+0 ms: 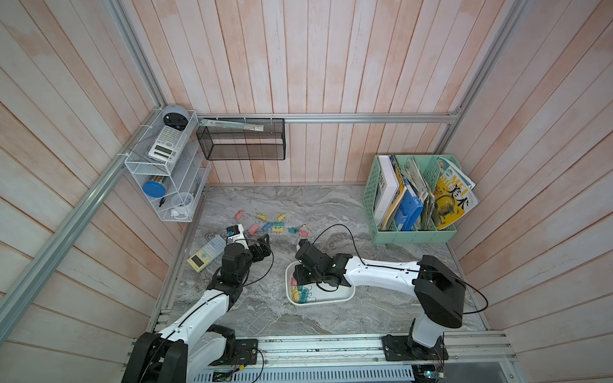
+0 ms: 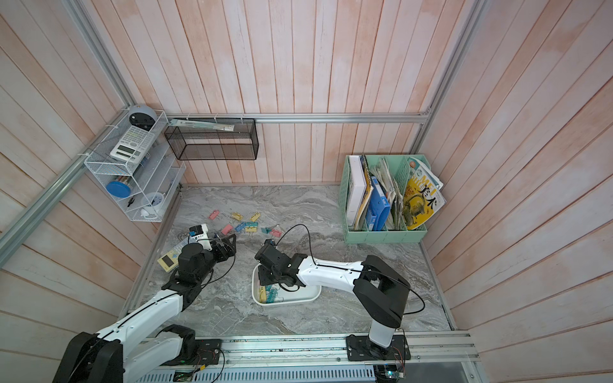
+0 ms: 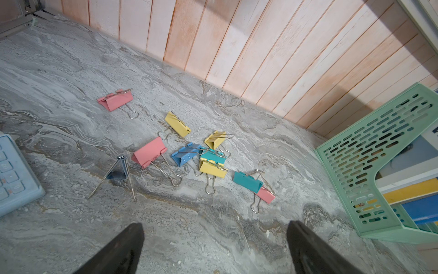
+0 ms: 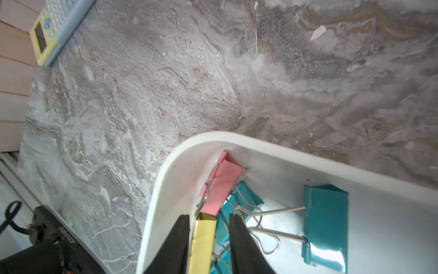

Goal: Put the binder clips in the storage box
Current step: Place the binder clip in the storage box, then pick up the binder clip at the center of the board.

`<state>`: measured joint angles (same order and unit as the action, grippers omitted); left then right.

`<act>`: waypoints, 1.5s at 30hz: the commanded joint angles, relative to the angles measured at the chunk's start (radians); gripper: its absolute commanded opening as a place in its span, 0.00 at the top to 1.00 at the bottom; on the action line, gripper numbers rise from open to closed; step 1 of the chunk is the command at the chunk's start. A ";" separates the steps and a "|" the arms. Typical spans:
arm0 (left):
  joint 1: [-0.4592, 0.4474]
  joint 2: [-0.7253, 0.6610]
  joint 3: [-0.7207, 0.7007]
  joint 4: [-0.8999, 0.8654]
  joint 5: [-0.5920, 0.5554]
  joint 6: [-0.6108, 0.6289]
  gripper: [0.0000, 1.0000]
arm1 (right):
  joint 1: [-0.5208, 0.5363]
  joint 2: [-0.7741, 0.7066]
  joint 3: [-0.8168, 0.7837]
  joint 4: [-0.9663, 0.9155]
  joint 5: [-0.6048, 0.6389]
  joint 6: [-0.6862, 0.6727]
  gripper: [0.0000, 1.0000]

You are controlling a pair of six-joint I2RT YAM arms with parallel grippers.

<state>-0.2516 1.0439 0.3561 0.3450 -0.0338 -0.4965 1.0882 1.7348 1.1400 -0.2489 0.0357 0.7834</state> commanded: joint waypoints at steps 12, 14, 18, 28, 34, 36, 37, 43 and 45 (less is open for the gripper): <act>-0.002 -0.020 -0.003 0.000 0.017 0.019 0.00 | -0.367 0.114 0.278 -0.008 -0.201 -0.094 0.56; -0.003 -0.021 0.001 -0.007 0.018 0.021 0.00 | -0.405 0.193 0.334 -0.029 -0.234 -0.058 0.56; -0.003 -0.026 0.004 -0.014 0.013 0.029 0.00 | -0.437 0.310 0.428 -0.049 -0.242 -0.064 0.55; -0.002 -0.025 0.011 -0.024 0.018 0.029 0.00 | -0.334 0.400 0.544 -0.144 -0.071 -0.385 0.42; -0.003 -0.034 0.010 -0.029 0.017 0.029 0.00 | -0.248 0.430 0.590 -0.191 0.167 -0.644 0.32; -0.002 -0.034 0.011 -0.031 0.017 0.029 0.00 | -0.233 0.462 0.641 -0.240 0.235 -0.690 0.33; -0.002 -0.034 0.011 -0.031 0.016 0.031 0.00 | -0.226 0.478 0.665 -0.260 0.279 -0.699 0.35; -0.002 -0.034 0.014 -0.037 0.016 0.032 0.00 | -0.202 0.547 0.752 -0.311 0.386 -0.774 0.50; -0.003 -0.034 0.014 -0.037 0.015 0.032 0.00 | -0.200 0.570 0.782 -0.338 0.379 -0.784 0.53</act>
<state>-0.2516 1.0245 0.3561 0.3202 -0.0303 -0.4816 0.8814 2.2570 1.8812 -0.5079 0.3534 0.0570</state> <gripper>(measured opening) 0.997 0.472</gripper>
